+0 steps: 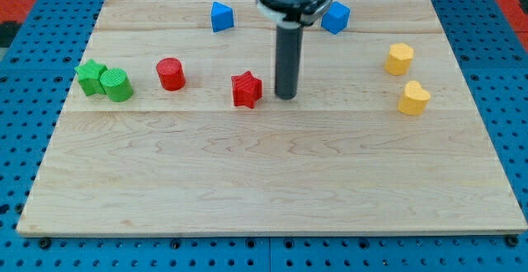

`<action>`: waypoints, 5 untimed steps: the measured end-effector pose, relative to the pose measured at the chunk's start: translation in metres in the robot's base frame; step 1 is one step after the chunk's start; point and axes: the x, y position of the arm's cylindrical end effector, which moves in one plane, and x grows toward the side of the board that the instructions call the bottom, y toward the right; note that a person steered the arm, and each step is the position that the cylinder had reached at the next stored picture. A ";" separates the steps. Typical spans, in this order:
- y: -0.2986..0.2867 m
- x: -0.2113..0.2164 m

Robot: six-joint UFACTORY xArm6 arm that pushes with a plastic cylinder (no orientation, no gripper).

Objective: Move the blue cube to the yellow hexagon

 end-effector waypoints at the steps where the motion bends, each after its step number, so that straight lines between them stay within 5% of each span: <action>1: -0.085 -0.038; 2: -0.125 -0.045; 3: -0.027 -0.081; 5: 0.053 -0.222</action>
